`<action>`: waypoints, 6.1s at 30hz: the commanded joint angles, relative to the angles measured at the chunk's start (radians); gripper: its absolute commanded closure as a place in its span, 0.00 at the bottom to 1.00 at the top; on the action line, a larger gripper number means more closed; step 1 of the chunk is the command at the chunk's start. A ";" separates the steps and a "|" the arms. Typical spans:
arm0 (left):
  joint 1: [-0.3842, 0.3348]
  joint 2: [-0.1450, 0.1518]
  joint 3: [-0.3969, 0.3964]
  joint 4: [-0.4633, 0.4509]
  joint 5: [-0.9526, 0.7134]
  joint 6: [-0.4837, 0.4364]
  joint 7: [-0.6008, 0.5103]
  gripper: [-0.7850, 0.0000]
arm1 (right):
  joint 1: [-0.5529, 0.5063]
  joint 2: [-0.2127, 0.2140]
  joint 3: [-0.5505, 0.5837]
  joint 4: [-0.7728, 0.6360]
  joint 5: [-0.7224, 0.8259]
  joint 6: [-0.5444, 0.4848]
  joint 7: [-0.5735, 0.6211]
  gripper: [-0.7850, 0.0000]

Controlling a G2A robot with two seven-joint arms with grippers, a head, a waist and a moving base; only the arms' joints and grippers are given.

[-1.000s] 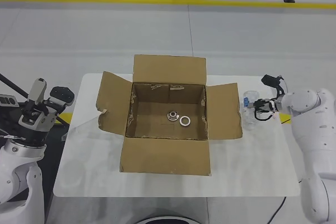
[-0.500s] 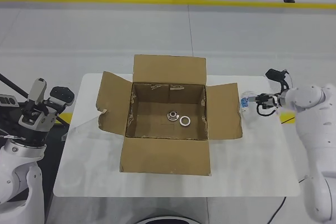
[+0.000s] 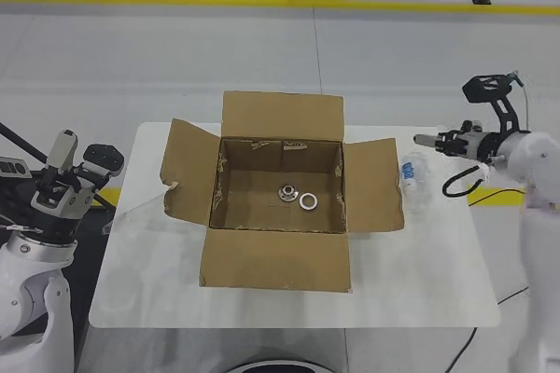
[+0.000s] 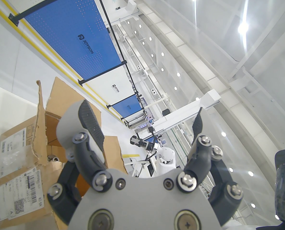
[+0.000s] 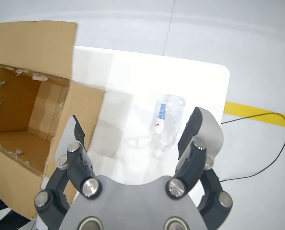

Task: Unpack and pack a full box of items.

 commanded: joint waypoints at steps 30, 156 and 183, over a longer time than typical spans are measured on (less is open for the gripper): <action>0.000 0.000 0.000 0.000 0.000 0.000 0.000 0.00 | -0.046 -0.003 -0.256 -0.315 -0.046 -0.174 -0.105 0.00; 0.000 0.000 0.000 0.000 0.000 0.000 0.000 0.00 | 0.054 -0.186 -0.411 -0.134 -0.217 -0.350 0.003 1.00; 0.000 0.000 0.000 0.000 0.000 0.000 0.000 0.00 | -0.429 -0.088 0.250 -0.120 -0.313 -0.032 0.208 1.00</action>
